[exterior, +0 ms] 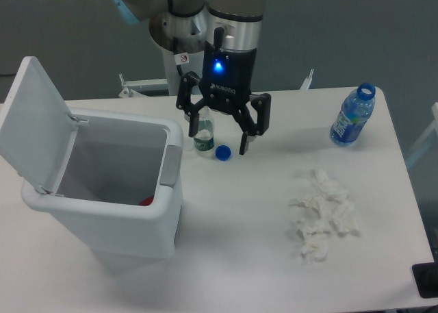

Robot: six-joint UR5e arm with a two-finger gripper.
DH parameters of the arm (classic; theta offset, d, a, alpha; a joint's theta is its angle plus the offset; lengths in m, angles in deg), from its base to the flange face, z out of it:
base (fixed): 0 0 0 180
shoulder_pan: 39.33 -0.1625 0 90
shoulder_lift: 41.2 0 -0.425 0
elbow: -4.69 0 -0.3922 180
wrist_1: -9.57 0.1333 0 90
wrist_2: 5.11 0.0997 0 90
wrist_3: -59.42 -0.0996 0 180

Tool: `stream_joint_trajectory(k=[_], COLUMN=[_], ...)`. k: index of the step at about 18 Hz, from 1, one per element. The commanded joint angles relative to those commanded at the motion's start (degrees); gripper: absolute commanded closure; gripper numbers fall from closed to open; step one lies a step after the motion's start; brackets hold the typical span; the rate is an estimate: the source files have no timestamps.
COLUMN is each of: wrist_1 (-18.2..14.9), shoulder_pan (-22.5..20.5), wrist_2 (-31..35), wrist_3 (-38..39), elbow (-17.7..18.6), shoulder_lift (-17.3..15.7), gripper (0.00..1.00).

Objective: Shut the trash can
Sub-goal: 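Raise the gripper and move it over toward the open trash can lid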

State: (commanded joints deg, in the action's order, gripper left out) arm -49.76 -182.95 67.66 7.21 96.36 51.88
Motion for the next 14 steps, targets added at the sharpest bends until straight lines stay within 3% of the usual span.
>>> stream_joint_trajectory(k=[14], wrist_1=[0.2], shoulder_pan=[0.3], wrist_2=[0.0], wrist_3=[0.3], elbow=[0.8], shoulder_lift=[-2.3], gripper=[0.00])
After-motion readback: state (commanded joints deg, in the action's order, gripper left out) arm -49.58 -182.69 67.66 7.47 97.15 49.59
